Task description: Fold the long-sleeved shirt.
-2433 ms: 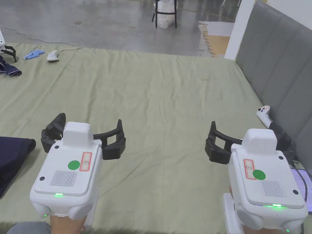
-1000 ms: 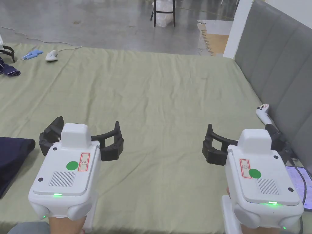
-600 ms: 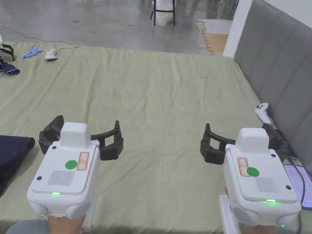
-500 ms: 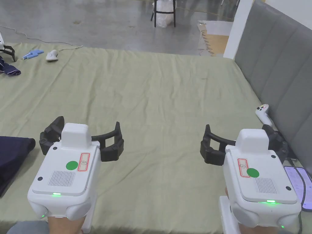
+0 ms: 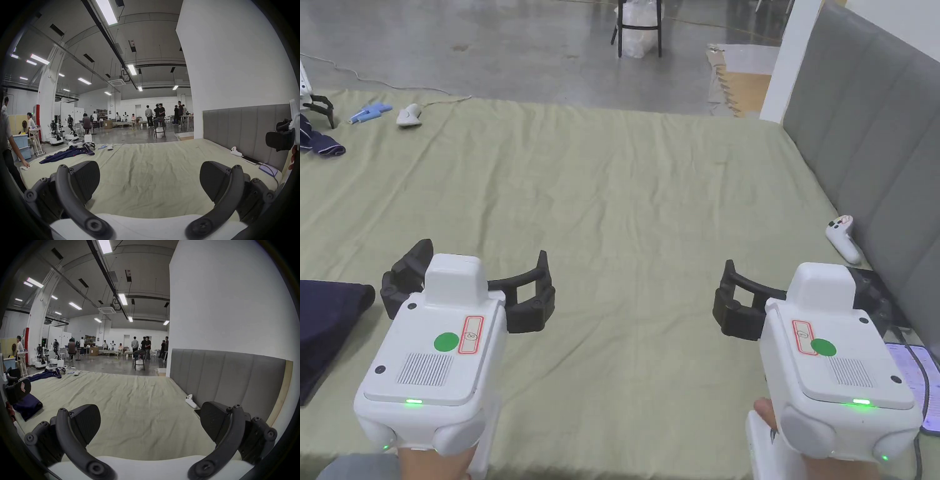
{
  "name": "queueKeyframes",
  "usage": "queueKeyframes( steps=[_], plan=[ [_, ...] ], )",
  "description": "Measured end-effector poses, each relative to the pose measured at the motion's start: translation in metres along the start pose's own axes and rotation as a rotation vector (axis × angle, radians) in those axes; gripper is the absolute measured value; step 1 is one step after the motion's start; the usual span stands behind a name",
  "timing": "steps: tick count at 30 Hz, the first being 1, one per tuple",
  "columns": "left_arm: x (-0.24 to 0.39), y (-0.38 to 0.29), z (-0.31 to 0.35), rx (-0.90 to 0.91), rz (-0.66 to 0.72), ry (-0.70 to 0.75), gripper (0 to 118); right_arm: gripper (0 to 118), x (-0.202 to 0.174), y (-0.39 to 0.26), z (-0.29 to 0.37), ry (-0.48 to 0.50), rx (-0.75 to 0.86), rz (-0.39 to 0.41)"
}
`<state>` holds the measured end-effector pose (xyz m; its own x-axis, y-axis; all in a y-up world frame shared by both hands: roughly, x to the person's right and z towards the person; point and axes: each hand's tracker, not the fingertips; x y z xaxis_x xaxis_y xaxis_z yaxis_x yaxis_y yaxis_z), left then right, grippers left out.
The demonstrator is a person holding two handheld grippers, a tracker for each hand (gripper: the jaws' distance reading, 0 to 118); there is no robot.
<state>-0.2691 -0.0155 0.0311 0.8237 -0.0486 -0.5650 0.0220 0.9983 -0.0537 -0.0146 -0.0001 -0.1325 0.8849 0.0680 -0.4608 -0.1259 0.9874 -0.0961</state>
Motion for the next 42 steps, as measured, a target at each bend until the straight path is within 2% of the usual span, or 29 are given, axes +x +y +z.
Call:
queueKeyframes(
  steps=[4,7,13,18,23,27,37,42],
  plan=[
    [-0.001,0.002,0.0,-0.006,0.008,0.0,111,118,-0.001,0.012,-0.003,0.031,-0.189,-0.056],
    [-0.001,0.002,-0.002,-0.009,0.007,0.002,111,118,-0.005,0.018,-0.004,-0.035,-0.244,-0.074],
    [0.001,0.003,-0.003,-0.014,0.001,0.001,111,118,-0.004,0.016,-0.01,-0.051,-0.24,-0.054],
    [0.0,0.004,-0.003,-0.016,-0.003,0.002,111,118,-0.002,0.018,-0.008,-0.031,-0.23,-0.082],
    [0.001,0.004,-0.007,-0.02,0.002,0.004,111,118,-0.006,0.019,-0.01,-0.04,-0.2,-0.031],
    [0.003,0.005,-0.006,-0.017,-0.005,0.0,111,118,-0.006,0.018,-0.009,-0.027,-0.215,-0.062],
    [0.003,0.0,-0.005,-0.033,-0.004,-0.001,111,118,-0.005,0.015,-0.012,-0.035,-0.229,-0.074],
    [0.002,0.0,-0.005,-0.032,-0.003,0.0,111,118,-0.006,0.016,-0.012,-0.027,-0.237,-0.049]
  ],
)
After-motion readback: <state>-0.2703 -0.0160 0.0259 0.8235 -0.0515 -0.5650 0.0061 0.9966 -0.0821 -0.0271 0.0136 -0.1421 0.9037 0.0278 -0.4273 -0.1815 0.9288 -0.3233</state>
